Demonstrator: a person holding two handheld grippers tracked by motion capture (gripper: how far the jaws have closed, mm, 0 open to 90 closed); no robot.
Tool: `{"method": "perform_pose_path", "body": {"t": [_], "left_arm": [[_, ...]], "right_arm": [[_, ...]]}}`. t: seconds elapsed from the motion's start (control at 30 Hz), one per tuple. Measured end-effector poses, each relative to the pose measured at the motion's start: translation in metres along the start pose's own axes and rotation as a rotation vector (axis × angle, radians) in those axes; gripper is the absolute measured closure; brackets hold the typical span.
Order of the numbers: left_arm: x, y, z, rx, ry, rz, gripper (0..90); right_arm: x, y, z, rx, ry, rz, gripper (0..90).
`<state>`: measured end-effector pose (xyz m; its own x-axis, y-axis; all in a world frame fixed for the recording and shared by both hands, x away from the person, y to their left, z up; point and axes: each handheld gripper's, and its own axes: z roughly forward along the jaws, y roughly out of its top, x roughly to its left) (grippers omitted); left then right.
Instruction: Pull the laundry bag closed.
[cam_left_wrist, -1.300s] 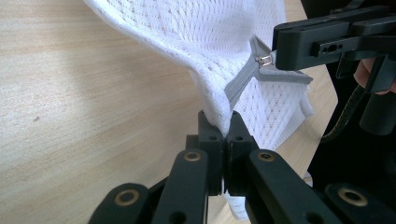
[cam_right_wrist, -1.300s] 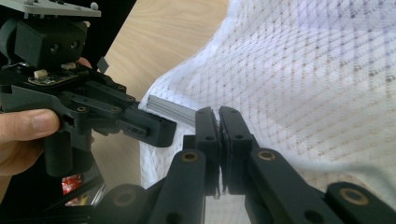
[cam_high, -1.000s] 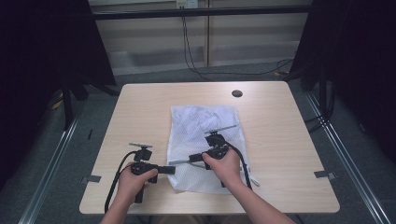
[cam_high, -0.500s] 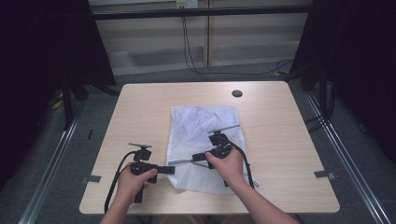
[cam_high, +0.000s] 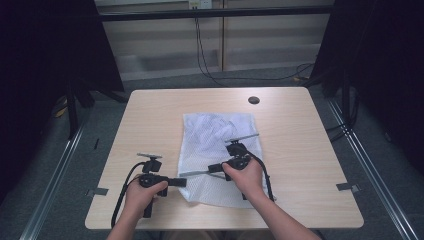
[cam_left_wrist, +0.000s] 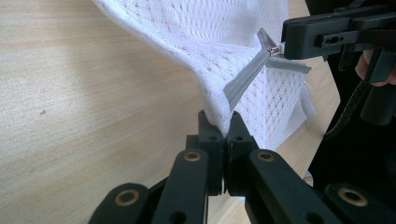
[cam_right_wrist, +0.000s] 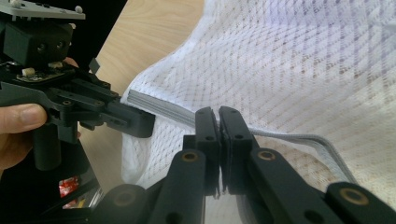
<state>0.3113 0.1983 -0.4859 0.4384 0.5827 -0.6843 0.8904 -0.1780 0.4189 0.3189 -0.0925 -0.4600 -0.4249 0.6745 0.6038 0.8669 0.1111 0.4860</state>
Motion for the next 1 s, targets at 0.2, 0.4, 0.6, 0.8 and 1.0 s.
{"method": "perform_pose_path", "body": {"t": [0.2,0.4,0.6,0.8,1.0], "left_arm": [[-0.0004,-0.0002,-0.0005,0.006,0.002,-0.001,88.4],[0.0004,-0.0009,-0.0027,-0.004,0.002,-0.012,88.5],[-0.0012,-0.0011,-0.0019,-0.008,-0.005,-0.026,88.5],[-0.0007,-0.0009,-0.0020,-0.016,-0.002,-0.029,88.5],[-0.0002,-0.0008,-0.0021,-0.007,-0.004,-0.026,88.5]], "right_arm": [[-0.0004,-0.0003,-0.0007,0.003,0.004,0.003,87.2],[-0.0031,0.0002,-0.0030,0.003,0.000,0.003,87.2],[-0.0033,-0.0003,-0.0037,0.005,0.002,0.004,87.2],[-0.0049,-0.0009,-0.0058,-0.001,0.000,0.005,87.2],[-0.0079,-0.0019,-0.0075,0.003,0.004,0.016,87.1]]}}
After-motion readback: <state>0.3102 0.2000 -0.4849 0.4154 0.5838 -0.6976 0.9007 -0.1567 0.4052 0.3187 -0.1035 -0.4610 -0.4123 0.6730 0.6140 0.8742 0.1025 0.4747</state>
